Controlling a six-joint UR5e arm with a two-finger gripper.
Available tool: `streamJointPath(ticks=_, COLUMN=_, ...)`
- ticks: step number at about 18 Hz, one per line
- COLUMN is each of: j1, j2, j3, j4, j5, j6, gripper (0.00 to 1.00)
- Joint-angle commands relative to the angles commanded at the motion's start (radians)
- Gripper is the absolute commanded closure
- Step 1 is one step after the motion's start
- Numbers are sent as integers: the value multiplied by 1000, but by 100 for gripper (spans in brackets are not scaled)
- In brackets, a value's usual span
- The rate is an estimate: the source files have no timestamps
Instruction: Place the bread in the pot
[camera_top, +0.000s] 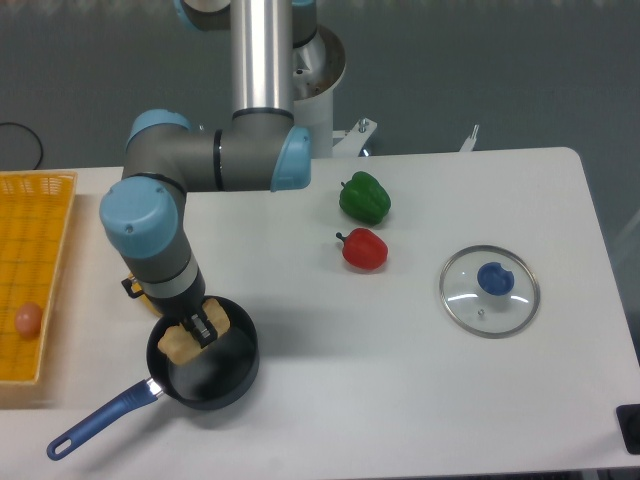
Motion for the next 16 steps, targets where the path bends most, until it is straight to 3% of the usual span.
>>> streamJointPath(ticks=7, j1=-2, j2=-11, j3=-2, j4=23, j5=32, j6=8, gripper=1)
streamJointPath(ticks=16, j1=34, j2=29, j3=-18, j4=26, j5=34, j6=57, gripper=0)
